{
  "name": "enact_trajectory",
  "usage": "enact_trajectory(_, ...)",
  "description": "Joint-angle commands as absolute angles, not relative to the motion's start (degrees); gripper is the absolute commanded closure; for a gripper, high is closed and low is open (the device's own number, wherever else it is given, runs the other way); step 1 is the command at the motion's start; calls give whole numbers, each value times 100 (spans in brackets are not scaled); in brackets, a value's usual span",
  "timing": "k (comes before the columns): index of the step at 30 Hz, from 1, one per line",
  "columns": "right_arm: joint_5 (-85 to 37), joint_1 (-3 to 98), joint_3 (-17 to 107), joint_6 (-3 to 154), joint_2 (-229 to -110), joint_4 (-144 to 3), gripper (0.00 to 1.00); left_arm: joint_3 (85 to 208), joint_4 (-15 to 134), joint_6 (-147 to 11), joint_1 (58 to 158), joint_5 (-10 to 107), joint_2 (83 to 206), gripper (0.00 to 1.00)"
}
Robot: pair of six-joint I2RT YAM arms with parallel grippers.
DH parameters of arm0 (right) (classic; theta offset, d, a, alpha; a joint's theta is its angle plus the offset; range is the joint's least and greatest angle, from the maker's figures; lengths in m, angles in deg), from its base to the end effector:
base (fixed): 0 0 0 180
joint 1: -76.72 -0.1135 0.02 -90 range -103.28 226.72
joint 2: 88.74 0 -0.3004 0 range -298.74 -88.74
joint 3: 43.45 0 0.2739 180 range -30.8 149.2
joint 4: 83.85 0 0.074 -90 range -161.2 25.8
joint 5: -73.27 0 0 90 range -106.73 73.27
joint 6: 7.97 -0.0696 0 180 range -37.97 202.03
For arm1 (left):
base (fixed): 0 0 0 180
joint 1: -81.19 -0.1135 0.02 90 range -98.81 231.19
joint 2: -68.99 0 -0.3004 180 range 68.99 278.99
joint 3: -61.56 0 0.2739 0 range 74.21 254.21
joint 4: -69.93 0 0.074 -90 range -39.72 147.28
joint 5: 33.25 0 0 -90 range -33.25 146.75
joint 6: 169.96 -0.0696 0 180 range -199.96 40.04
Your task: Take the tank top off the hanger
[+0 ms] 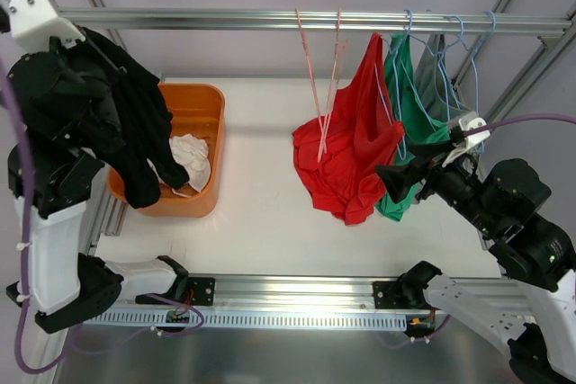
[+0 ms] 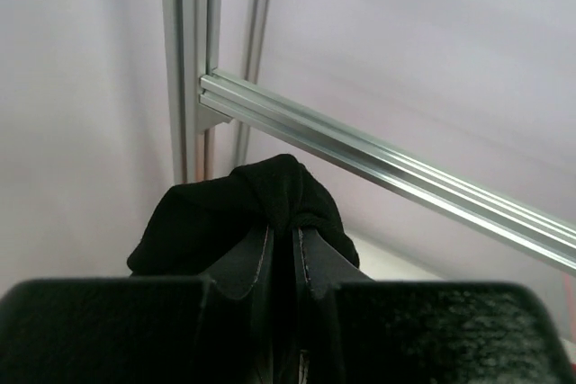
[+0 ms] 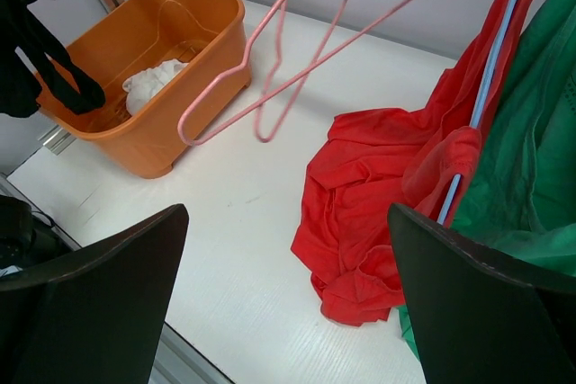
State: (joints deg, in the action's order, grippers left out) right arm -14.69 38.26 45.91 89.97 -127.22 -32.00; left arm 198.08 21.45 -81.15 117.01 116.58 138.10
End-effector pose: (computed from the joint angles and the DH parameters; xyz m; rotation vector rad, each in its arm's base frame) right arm 0.0808 0.0610 0.5105 -0.6049 1.4824 0.3868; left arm 0.1335 -0.0221 0.6824 -0.4898 1.3207 0.1454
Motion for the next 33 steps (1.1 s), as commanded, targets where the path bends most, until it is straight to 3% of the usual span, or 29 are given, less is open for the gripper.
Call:
enact_trajectory(1,-1585,3822,4795,8959,-12812,-3490,1,19866,2353,-8243,10951,10819,14395,100)
enact_trajectory(6,-1586,3813,4742,8959,-12830,-3490,1,19490,2344,-7839,10362,10158,14809,100)
enact_trajectory(12,-1375,3813,4759,8950,-12943,-3464,1,17750,2362,-6494,9368,8883,14608,99)
enact_trajectory(13,-1279,3822,4821,8950,-12996,-3359,1,17365,2362,-6327,9341,8874,14468,70)
enact_trajectory(15,-814,3822,5240,8967,-13337,-3105,0,17055,2362,-6160,9350,8927,14274,41)
enact_trajectory(17,-532,3849,5619,9185,-13628,-2709,0,16703,2336,-6019,9350,8770,13906,2)
enact_trajectory(20,-408,4119,6498,9458,-14304,-2278,1,16317,2265,-5896,9350,8392,13265,1)
enact_trajectory(26,-1164,5350,7826,9644,-15771,-1662,2,15271,2151,-5781,9350,6267,11797,1)
enact_trajectory(28,-962,5439,8072,9811,-16036,-1583,10,14746,2168,-5842,9350,5256,11322,1)
enact_trajectory(31,-838,5544,8222,9952,-16406,-1583,25,14025,2186,-6026,9350,4823,10733,1)
enact_trajectory(32,-995,5641,8336,9969,-16598,-1591,37,13856,2177,-6079,9350,4822,10592,1)
enact_trajectory(33,-1084,5694,8389,9969,-16704,-1600,43,13715,2169,-6115,9350,4839,10347,2)
